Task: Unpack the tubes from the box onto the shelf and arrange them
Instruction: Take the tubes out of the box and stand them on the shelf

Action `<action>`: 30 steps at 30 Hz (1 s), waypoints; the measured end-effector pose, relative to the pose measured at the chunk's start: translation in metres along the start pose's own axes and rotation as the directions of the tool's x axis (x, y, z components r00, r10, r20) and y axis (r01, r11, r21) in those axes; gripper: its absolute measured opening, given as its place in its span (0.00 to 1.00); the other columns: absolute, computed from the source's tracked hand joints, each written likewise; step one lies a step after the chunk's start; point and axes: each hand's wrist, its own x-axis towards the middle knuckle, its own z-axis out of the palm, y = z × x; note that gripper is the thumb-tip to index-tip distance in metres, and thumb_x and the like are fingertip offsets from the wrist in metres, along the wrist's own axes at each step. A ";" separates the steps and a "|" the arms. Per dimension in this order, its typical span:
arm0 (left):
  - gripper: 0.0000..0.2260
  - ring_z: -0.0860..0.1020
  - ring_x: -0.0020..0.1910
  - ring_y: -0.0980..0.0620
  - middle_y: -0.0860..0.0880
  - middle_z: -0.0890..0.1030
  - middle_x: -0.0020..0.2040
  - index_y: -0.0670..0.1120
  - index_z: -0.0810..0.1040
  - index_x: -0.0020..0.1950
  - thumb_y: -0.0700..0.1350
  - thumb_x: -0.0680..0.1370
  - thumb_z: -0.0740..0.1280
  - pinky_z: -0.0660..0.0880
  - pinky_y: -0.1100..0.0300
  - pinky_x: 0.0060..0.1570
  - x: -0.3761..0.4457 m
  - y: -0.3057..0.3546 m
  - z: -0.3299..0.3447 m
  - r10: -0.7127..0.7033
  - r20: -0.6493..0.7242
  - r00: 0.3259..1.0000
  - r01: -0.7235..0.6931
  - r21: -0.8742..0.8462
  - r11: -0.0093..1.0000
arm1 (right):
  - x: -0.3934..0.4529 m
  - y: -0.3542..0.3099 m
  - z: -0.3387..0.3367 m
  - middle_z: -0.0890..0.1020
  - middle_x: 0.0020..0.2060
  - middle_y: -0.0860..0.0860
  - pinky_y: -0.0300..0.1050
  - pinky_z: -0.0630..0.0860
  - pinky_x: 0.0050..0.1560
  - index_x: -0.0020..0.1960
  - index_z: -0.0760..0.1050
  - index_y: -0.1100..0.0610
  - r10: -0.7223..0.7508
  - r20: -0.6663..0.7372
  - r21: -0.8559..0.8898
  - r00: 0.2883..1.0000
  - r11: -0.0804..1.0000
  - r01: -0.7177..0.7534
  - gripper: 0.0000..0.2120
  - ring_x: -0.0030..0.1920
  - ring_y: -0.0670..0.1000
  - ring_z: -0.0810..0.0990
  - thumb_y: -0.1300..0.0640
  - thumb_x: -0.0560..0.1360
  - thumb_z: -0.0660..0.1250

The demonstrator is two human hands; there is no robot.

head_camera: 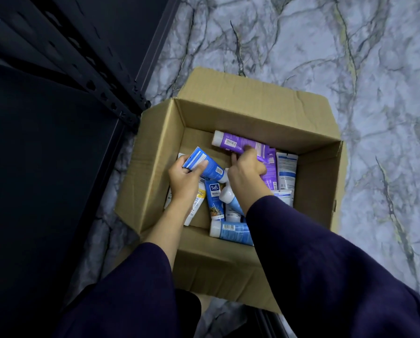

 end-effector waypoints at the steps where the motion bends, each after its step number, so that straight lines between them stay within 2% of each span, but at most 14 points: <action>1: 0.05 0.80 0.42 0.47 0.42 0.82 0.41 0.46 0.77 0.43 0.38 0.73 0.72 0.78 0.48 0.47 -0.001 0.004 0.000 0.013 -0.004 1.000 -0.013 0.000 1.000 | -0.005 -0.002 0.000 0.73 0.54 0.57 0.49 0.79 0.48 0.65 0.64 0.60 -0.001 -0.025 0.085 1.000 0.996 0.003 0.20 0.43 0.52 0.76 0.60 0.75 0.64; 3: 0.07 0.78 0.38 0.51 0.46 0.80 0.39 0.46 0.75 0.43 0.37 0.74 0.71 0.76 0.53 0.43 -0.003 0.013 0.000 0.050 -0.009 0.999 -0.050 0.011 0.999 | -0.009 -0.003 -0.002 0.77 0.55 0.59 0.54 0.80 0.49 0.66 0.65 0.60 -0.050 -0.032 0.095 0.998 0.994 0.053 0.19 0.43 0.54 0.77 0.61 0.76 0.62; 6: 0.08 0.77 0.35 0.58 0.50 0.80 0.40 0.45 0.72 0.49 0.38 0.75 0.70 0.74 0.65 0.38 -0.014 0.034 -0.003 0.098 0.005 0.995 -0.098 0.048 0.994 | -0.011 -0.003 -0.019 0.80 0.52 0.58 0.50 0.81 0.38 0.64 0.71 0.59 -0.023 0.048 0.025 0.999 0.999 0.022 0.18 0.40 0.57 0.80 0.58 0.75 0.59; 8: 0.11 0.77 0.36 0.60 0.50 0.79 0.42 0.44 0.68 0.53 0.38 0.76 0.69 0.74 0.69 0.37 -0.026 0.050 -0.003 0.149 0.008 0.989 -0.149 0.060 0.987 | -0.026 -0.011 -0.030 0.79 0.47 0.58 0.49 0.80 0.34 0.62 0.71 0.59 -0.016 0.162 -0.056 0.987 0.998 0.025 0.18 0.35 0.57 0.80 0.54 0.74 0.64; 10: 0.12 0.76 0.38 0.60 0.51 0.78 0.43 0.44 0.66 0.55 0.37 0.77 0.67 0.72 0.73 0.37 -0.045 0.070 -0.006 0.233 -0.009 0.973 -0.231 0.083 0.969 | -0.054 -0.023 -0.041 0.78 0.43 0.57 0.49 0.79 0.35 0.62 0.70 0.58 0.000 0.324 -0.152 0.946 0.987 0.052 0.22 0.32 0.55 0.78 0.51 0.72 0.70; 12: 0.12 0.75 0.39 0.60 0.51 0.77 0.45 0.45 0.65 0.56 0.37 0.77 0.66 0.71 0.73 0.39 -0.060 0.089 -0.007 0.299 -0.020 0.954 -0.296 0.101 0.950 | -0.078 -0.033 -0.048 0.78 0.43 0.56 0.51 0.78 0.38 0.61 0.68 0.56 -0.035 0.462 -0.277 0.886 0.943 0.182 0.25 0.34 0.54 0.77 0.51 0.69 0.74; 15: 0.12 0.75 0.39 0.60 0.49 0.77 0.48 0.46 0.67 0.58 0.38 0.78 0.65 0.72 0.69 0.42 -0.100 0.136 -0.017 0.430 -0.071 0.900 -0.420 0.118 0.900 | -0.132 -0.056 -0.061 0.81 0.50 0.56 0.55 0.79 0.45 0.64 0.69 0.52 -0.119 0.695 -0.357 0.709 0.800 0.483 0.30 0.42 0.53 0.79 0.53 0.65 0.77; 17: 0.12 0.77 0.40 0.59 0.51 0.78 0.47 0.49 0.68 0.58 0.40 0.78 0.65 0.74 0.63 0.44 -0.130 0.172 -0.028 0.502 -0.117 0.857 -0.485 0.150 0.862 | -0.173 -0.073 -0.064 0.82 0.51 0.54 0.55 0.78 0.48 0.59 0.71 0.45 -0.187 0.825 -0.281 0.534 0.684 0.673 0.25 0.44 0.53 0.80 0.53 0.65 0.77; 19: 0.11 0.79 0.44 0.53 0.52 0.79 0.48 0.53 0.67 0.58 0.45 0.79 0.64 0.77 0.56 0.47 -0.162 0.206 -0.043 0.567 -0.152 0.810 -0.539 0.189 0.821 | -0.220 -0.089 -0.067 0.81 0.49 0.49 0.47 0.78 0.48 0.56 0.69 0.42 -0.249 0.903 -0.142 0.349 0.594 0.792 0.21 0.46 0.49 0.80 0.56 0.69 0.74; 21: 0.10 0.80 0.46 0.50 0.51 0.80 0.51 0.56 0.66 0.59 0.48 0.79 0.62 0.78 0.54 0.47 -0.199 0.241 -0.060 0.641 -0.183 0.746 -0.600 0.236 0.765 | -0.274 -0.105 -0.072 0.79 0.48 0.45 0.34 0.76 0.43 0.61 0.68 0.48 -0.305 0.933 -0.005 0.194 0.526 0.850 0.21 0.43 0.41 0.79 0.58 0.72 0.72; 23: 0.09 0.80 0.45 0.52 0.52 0.80 0.51 0.56 0.65 0.59 0.48 0.80 0.61 0.78 0.56 0.44 -0.238 0.273 -0.080 0.724 -0.215 0.655 -0.681 0.247 0.689 | -0.330 -0.114 -0.077 0.78 0.45 0.40 0.29 0.75 0.38 0.65 0.65 0.49 -0.342 0.936 0.097 0.079 0.467 0.879 0.25 0.39 0.36 0.79 0.56 0.72 0.72; 25: 0.09 0.80 0.44 0.56 0.53 0.79 0.51 0.56 0.65 0.59 0.49 0.81 0.61 0.78 0.60 0.41 -0.280 0.304 -0.103 0.789 -0.249 0.561 -0.757 0.231 0.611 | -0.384 -0.116 -0.080 0.79 0.45 0.41 0.38 0.80 0.41 0.67 0.64 0.45 -0.357 0.934 0.189 -0.023 0.438 0.879 0.29 0.41 0.42 0.81 0.52 0.70 0.72; 27: 0.09 0.81 0.44 0.59 0.55 0.78 0.50 0.57 0.64 0.60 0.48 0.81 0.60 0.78 0.64 0.38 -0.320 0.331 -0.130 0.832 -0.289 0.474 -0.813 0.220 0.540 | -0.439 -0.113 -0.083 0.80 0.48 0.45 0.41 0.81 0.42 0.69 0.62 0.44 -0.349 0.930 0.269 -0.116 0.431 0.861 0.31 0.44 0.48 0.81 0.50 0.70 0.72; 30: 0.11 0.81 0.47 0.55 0.53 0.78 0.52 0.57 0.64 0.62 0.49 0.81 0.60 0.79 0.64 0.41 -0.374 0.369 -0.177 0.868 -0.373 0.327 -0.852 0.282 0.442 | -0.516 -0.100 -0.086 0.79 0.49 0.46 0.54 0.82 0.46 0.68 0.62 0.40 -0.326 0.909 0.390 -0.260 0.445 0.806 0.31 0.47 0.53 0.81 0.47 0.69 0.71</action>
